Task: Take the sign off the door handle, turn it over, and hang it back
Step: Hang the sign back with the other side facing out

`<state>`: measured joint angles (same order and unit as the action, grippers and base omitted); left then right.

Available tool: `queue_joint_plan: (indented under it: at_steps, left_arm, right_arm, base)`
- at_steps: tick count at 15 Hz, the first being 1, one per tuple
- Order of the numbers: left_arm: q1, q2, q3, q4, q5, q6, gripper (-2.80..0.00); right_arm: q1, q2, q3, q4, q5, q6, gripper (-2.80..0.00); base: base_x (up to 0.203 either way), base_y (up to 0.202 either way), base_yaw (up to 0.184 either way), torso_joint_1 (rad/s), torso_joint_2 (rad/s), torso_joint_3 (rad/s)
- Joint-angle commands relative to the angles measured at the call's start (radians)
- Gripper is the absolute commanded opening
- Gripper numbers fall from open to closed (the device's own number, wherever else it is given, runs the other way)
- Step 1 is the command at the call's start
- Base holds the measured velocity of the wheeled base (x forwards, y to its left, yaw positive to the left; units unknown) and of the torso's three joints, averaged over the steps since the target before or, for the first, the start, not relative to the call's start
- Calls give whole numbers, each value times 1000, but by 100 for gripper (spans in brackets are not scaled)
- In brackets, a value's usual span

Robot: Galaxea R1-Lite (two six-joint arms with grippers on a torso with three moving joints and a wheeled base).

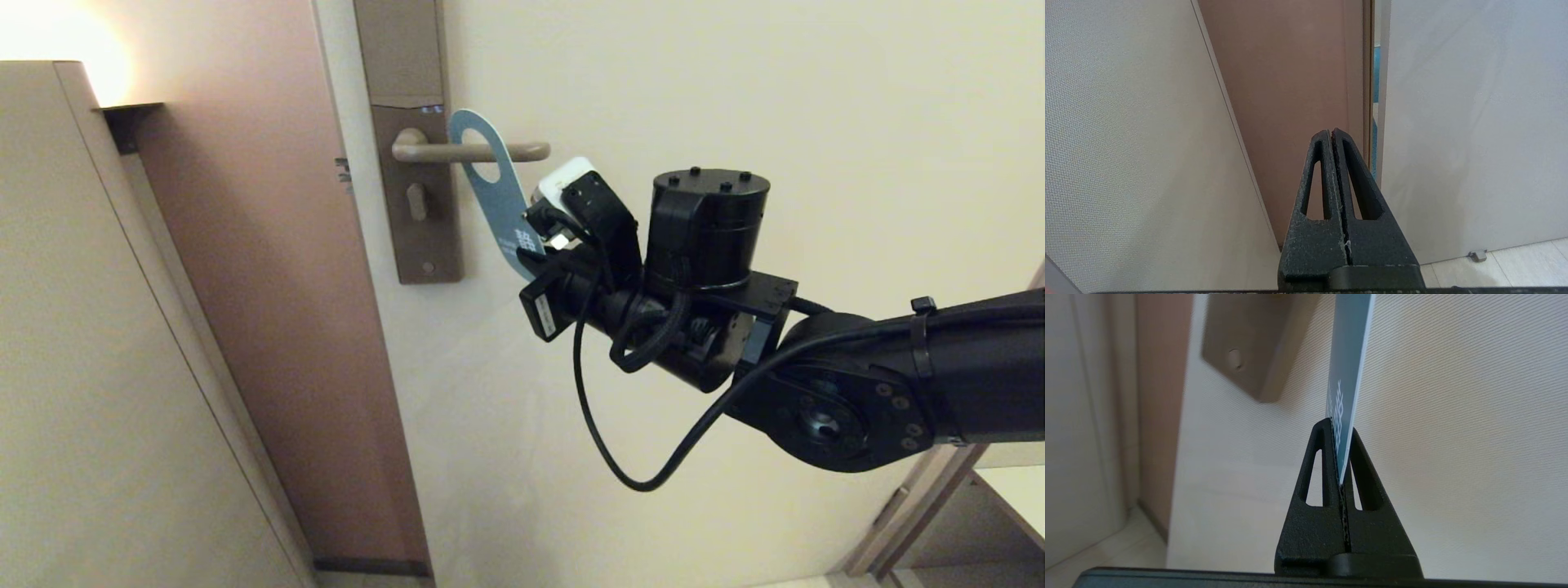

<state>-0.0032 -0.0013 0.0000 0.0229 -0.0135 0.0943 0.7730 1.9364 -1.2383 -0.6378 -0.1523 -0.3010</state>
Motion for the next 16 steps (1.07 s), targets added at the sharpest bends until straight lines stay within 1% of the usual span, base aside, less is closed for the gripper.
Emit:
queue_joint_plan:
  at_steps: [1, 3, 4, 16]
  left_arm:
    - [0, 1, 0, 0, 0, 1, -280]
    - [0, 1, 0, 0, 0, 1, -280]
    - [0, 1, 0, 0, 0, 1, -280]
    - [0, 1, 0, 0, 0, 1, -280]
  right_arm:
    - [6, -5, 13, -8, -1, 6, -280]
    - [14, -5, 19, -23, -1, 6, -280]
    - [17, -5, 19, -24, -1, 6, 0]
    - [17, -17, 22, -31, 0, 10, 0]
  base:
    - [0, 0, 0, 0, 0, 0]
    - [0, 0, 0, 0, 0, 0]
    - [0, 0, 0, 0, 0, 0]
    - [0, 0, 0, 0, 0, 0]
